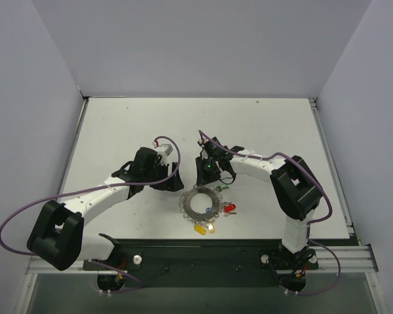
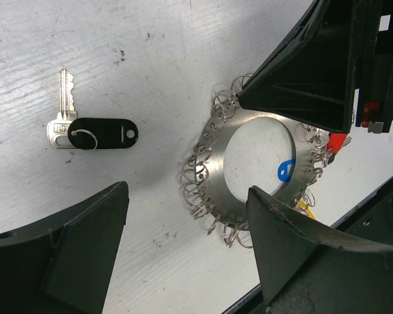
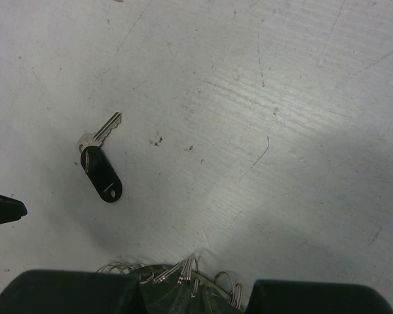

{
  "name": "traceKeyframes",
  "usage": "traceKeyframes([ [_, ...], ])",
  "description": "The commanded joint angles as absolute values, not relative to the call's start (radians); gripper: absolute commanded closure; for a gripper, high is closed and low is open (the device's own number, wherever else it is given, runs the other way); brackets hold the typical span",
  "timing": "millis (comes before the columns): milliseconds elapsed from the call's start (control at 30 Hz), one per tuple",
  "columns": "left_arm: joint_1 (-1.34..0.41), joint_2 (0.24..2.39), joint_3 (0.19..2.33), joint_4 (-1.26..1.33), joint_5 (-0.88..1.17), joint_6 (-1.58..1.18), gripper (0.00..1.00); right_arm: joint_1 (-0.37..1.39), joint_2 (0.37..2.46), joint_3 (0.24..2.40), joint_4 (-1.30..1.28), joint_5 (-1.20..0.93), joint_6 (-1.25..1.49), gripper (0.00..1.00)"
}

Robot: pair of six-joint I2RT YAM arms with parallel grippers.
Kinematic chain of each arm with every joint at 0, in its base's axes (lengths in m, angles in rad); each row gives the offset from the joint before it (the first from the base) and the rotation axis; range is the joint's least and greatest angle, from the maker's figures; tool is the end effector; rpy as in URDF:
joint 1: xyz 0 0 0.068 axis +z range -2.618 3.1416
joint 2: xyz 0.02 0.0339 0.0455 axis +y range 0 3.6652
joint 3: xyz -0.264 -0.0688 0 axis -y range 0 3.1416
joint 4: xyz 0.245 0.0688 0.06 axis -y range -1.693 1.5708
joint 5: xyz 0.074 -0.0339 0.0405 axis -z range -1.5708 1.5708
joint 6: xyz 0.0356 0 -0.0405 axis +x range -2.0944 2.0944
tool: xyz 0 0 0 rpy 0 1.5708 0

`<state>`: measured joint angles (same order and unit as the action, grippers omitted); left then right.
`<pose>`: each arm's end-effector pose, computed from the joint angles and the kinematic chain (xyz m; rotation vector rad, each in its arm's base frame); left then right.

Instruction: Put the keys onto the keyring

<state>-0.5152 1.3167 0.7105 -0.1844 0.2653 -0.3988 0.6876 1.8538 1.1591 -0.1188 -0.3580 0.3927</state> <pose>0.2263 -0.1389 0.2017 0.2770 2.4407 -0.7387 0.2966 0.2598 0.1782 -0.5496 2.4656 0.9065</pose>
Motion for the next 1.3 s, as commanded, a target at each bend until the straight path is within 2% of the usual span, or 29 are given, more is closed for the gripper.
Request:
traceKeyframes([
  [0, -0.511, 1.299, 0.713, -0.176, 0.265, -0.385, 0.18, 0.686, 1.833, 1.158, -0.123, -0.382, 0.394, 0.85],
  [767, -0.512, 1.312, 0.715, -0.175, 0.265, -0.383, 0.18, 0.69, 1.859, 1.164, -0.118, -0.402, 0.388, 0.83],
  [1033, -0.512, 1.313, 0.712, -0.173, 0.265, -0.383, 0.18, 0.692, 1.878, 1.166, -0.118, -0.397, 0.388, 0.76],
  [1267, -0.512, 1.312, 0.71, -0.175, 0.264, -0.382, 0.18, 0.693, 1.893, 1.166, -0.117, -0.391, 0.391, 0.75],
])
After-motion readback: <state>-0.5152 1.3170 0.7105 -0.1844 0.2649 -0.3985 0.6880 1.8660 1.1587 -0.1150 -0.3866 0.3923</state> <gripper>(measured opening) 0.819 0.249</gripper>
